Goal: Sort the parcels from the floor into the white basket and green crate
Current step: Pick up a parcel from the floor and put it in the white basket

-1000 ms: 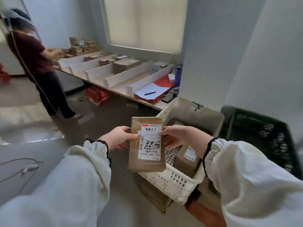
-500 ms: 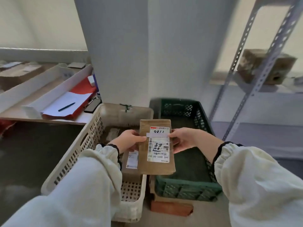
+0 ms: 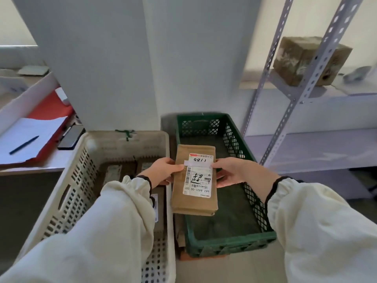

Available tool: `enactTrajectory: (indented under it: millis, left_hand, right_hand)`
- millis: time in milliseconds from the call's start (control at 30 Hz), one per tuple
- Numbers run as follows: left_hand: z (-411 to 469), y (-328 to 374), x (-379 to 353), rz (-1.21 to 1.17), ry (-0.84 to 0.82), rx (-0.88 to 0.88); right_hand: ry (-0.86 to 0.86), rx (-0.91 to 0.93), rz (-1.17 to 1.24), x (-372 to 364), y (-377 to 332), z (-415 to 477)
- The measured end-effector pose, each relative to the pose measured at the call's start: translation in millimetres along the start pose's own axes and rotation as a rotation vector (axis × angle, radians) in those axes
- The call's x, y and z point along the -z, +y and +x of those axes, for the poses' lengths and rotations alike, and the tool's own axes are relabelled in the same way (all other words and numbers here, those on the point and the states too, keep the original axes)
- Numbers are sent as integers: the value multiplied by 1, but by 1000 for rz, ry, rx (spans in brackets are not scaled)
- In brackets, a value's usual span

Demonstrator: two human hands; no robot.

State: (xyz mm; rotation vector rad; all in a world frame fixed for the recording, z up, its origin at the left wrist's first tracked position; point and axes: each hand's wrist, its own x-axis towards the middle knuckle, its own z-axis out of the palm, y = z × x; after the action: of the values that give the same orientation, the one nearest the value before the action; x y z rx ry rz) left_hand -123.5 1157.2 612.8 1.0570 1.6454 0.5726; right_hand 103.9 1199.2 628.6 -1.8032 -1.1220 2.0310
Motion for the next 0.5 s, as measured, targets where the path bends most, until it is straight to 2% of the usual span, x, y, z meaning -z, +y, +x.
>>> enactTrajectory:
  millis: [300,500]
  left_hand:
    - [3,-65,106,-227,259,123]
    - [9,-125,143,-222,415,207]
  right_hand:
    - [-168,6,-121,-126,-45,74]
    - [-220,-58,-240,-205,-39,141]
